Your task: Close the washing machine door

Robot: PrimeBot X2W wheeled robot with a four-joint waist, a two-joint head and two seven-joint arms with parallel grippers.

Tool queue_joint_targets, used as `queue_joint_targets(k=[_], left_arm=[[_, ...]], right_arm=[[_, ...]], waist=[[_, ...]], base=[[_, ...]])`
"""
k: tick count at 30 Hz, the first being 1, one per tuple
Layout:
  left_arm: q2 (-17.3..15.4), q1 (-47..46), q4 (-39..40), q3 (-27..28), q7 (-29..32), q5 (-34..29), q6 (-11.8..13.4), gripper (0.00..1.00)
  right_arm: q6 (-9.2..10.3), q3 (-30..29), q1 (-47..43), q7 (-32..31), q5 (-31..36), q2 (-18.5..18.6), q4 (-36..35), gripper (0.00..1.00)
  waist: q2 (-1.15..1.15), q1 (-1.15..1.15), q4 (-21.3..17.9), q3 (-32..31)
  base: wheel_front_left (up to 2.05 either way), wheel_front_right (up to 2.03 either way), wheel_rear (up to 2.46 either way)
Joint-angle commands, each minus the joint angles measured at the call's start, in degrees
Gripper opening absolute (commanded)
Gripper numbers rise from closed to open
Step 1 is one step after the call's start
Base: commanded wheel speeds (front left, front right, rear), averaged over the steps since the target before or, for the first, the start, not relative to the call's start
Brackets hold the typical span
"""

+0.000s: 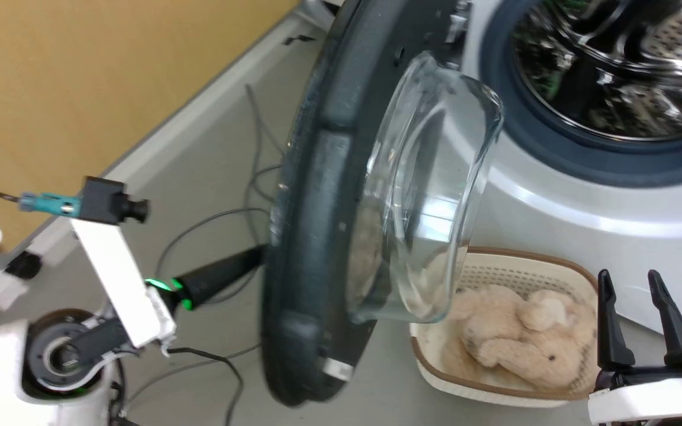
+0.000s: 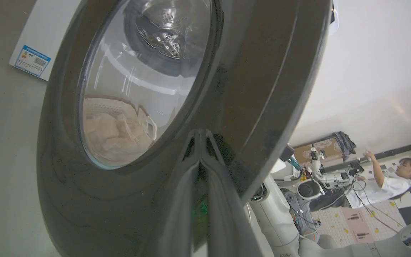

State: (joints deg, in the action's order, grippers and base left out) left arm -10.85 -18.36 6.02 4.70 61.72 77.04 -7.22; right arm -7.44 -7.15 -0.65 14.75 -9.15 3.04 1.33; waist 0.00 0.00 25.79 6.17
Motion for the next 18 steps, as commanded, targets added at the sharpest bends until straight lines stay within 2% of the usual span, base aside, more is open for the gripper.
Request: queue_joint_targets(k=[1, 10, 18], left_arm=[[0.67, 0.85, 1.09, -0.75, 0.2, 0.7, -0.26, 0.0], [3.88, -1.63, 2.71, -5.35, -2.47, 3.05, -0.26, 0.0], [4.4, -4.04, 2.31, -9.34, -5.3, 3.24, -0.26, 0.0]], right_arm=[[-0.05, 0.04, 0.57, 0.25, -0.05, -0.16, -0.43, 1.0], [-0.05, 0.91, 1.52, 0.25, 0.43, -0.16, -2.28, 1.0], [-0.05, 0.55, 3.15, 0.25, -0.23, -0.16, -3.07, 1.0]], waist=[[0.0, 0.0, -2.0, 0.22], [0.0, 0.0, -12.4, 1.66], [0.0, 0.0, -22.86, 4.67]], base=[[0.0, 0.0, 0.0], [0.0, 0.0, 0.0], [0.0, 0.0, 0.0]])
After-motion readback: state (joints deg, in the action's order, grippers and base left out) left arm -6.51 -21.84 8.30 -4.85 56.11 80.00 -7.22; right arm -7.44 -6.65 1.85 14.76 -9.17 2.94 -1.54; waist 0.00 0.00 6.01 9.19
